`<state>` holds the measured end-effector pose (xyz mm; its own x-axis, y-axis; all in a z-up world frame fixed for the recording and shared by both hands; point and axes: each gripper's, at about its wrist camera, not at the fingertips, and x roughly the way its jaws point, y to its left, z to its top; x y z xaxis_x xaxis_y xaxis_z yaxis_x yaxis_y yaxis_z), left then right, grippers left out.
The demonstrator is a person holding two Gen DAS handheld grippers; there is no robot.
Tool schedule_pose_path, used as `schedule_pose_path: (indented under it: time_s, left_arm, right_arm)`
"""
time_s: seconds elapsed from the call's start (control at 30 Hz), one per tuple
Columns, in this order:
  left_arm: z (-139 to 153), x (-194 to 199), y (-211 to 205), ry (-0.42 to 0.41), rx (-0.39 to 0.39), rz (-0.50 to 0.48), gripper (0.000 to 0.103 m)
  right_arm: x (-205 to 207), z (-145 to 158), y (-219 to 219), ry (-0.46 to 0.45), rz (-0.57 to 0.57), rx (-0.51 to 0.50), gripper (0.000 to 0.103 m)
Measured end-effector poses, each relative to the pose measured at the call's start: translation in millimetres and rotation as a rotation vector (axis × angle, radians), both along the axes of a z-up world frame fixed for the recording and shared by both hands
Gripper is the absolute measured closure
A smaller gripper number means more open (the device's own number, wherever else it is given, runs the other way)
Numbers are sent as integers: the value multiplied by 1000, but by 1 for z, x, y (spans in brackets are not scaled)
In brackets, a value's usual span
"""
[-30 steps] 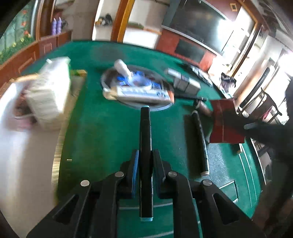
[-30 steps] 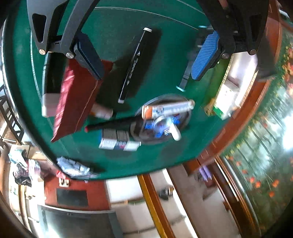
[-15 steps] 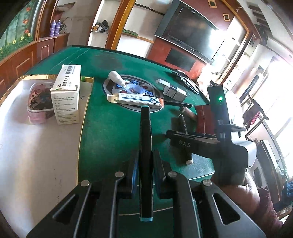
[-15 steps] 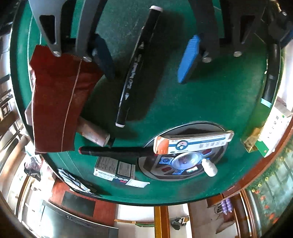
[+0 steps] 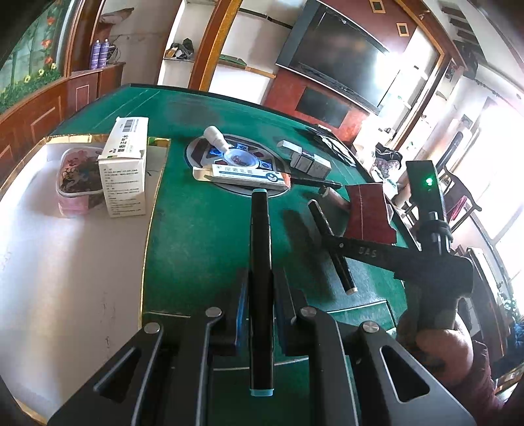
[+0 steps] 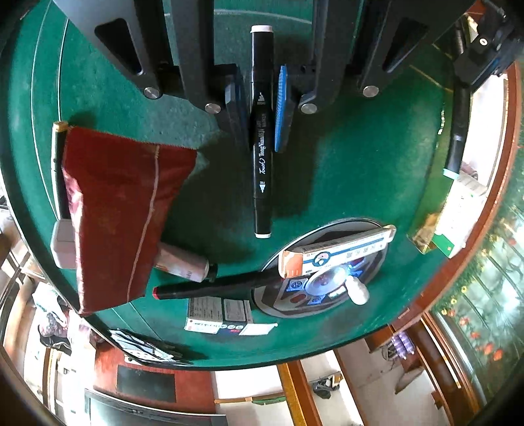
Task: Organize objects
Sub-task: 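Grasp the second black marker with the right gripper while left holds its marker, then carry both markers into the white tray and open both grippers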
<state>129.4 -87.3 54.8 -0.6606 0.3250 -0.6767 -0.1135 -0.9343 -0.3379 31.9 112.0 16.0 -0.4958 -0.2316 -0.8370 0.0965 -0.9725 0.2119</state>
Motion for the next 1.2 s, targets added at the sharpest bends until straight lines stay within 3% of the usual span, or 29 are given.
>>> schedule_pose_path:
  time_s: [0.33, 0.63, 0.97, 1.2]
  left_arm:
    - [21, 16, 4, 57, -64, 20, 89]
    - [49, 35, -60, 112, -98, 161, 89]
    - [79, 38, -161, 144, -230, 354, 89]
    - [67, -28, -197, 47, -295, 354, 89]
  right_arm:
    - [27, 27, 3, 44, 40, -76, 87]
    - [46, 71, -32, 119, 165, -134, 87]
    - [45, 100, -117, 130, 349, -234, 86]
    - [20, 85, -199, 25, 453, -301, 86]
